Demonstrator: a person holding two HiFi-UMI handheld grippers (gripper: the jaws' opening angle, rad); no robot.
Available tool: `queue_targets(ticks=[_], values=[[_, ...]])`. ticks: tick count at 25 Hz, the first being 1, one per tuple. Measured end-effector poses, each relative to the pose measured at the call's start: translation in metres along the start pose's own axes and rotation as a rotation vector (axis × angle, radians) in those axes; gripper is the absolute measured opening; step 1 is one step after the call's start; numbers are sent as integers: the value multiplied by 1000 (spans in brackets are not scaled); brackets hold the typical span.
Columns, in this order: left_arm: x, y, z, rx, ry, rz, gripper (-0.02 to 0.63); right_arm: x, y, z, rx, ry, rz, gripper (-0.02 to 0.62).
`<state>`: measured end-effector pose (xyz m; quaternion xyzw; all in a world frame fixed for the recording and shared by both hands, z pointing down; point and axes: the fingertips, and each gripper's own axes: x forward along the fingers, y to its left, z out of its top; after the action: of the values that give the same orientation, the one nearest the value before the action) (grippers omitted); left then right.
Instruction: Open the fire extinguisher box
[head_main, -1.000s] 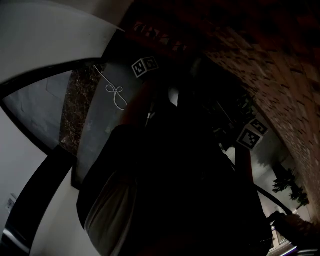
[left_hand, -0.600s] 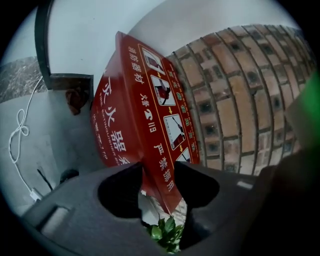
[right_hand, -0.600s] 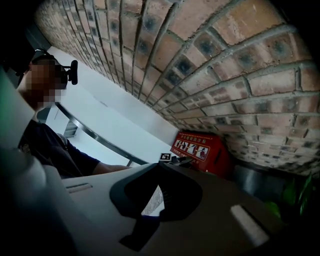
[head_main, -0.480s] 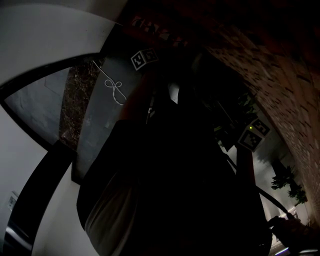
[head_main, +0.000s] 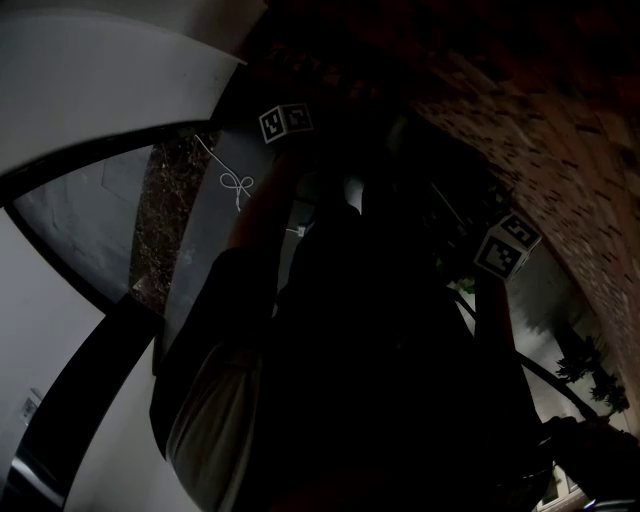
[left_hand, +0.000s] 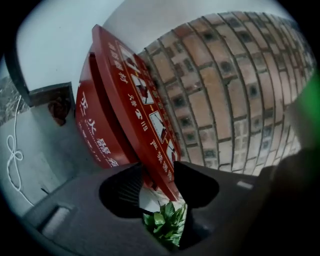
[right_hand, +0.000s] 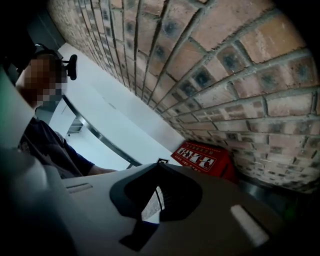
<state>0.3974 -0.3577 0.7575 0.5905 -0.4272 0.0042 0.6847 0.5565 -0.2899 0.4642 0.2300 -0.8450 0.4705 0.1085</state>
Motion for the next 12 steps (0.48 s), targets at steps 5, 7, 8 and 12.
queue_targets(ticks=[5,7,8,12], values=[[-11,-30,5,122,28,21,190,1,11,11,-43,-43,25,0],[-15,-42,7,218,54,38,190,-1,13,16,-58,-58,34,0],[-17,-48,9,262,66,41,190,-3,14,18,-65,-67,36,0],[-18,-74,17,372,89,28,190,-8,13,27,-76,-95,12,0]])
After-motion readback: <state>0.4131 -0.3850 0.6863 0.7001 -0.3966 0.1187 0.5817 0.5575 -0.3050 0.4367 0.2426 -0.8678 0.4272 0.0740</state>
